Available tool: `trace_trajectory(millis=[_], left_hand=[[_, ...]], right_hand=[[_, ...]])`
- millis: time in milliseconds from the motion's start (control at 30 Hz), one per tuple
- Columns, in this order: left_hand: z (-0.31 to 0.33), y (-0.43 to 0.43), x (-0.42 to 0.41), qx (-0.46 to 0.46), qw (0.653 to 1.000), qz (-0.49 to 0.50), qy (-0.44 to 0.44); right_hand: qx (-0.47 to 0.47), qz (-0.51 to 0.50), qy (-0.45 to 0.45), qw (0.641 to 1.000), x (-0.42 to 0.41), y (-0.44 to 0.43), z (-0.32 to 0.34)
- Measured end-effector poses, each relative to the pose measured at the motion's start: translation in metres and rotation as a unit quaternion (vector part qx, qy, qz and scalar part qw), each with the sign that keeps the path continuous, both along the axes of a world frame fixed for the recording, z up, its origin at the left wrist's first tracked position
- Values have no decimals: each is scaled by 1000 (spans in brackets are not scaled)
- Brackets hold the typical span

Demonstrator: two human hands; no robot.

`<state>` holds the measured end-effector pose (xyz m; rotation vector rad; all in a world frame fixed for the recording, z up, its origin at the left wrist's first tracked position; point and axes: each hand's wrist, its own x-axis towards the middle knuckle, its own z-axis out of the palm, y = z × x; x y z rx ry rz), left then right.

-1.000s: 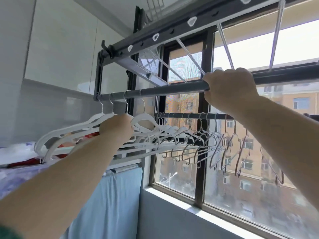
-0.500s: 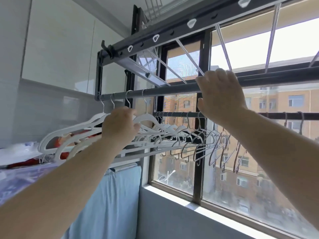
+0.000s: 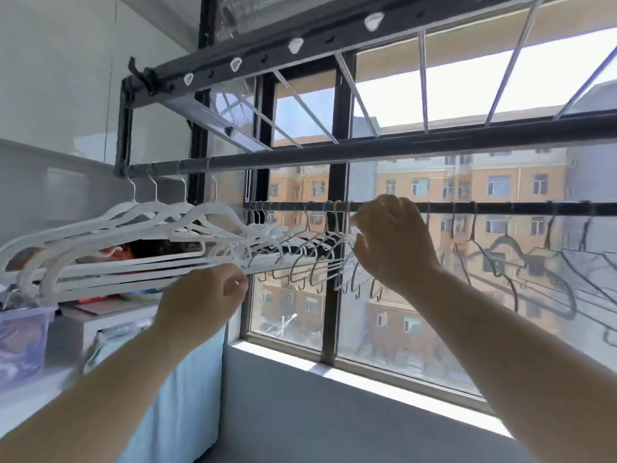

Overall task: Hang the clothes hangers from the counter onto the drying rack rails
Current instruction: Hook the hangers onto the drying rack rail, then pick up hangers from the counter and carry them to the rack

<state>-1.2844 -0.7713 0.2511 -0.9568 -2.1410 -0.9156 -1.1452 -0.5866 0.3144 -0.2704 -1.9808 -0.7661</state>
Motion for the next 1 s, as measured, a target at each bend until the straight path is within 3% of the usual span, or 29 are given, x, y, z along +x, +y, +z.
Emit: trace_trajectory(millis=[100, 200, 367, 467, 700, 1000], left_hand=[[-13, 26, 33, -30, 996, -66, -49], [-25, 65, 83, -57, 986, -137, -79], [-51, 137, 206, -85, 962, -241, -99], [-75, 178, 287, -120, 940, -298, -116], [-101, 247, 462, -207, 870, -440, -79], [-150, 337, 671, -274, 758, -589, -61]], right_hand=[[-124, -78, -95, 985, 58, 10, -24], [-149, -147, -126, 970, 130, 24, -53], [-177, -273, -138, 935, 279, 57, -104], [-280, -337, -136, 888, 372, 57, -117], [-389, -459, -39, 798, 563, 29, -154], [-433, -593, 45, 678, 745, 33, -194]])
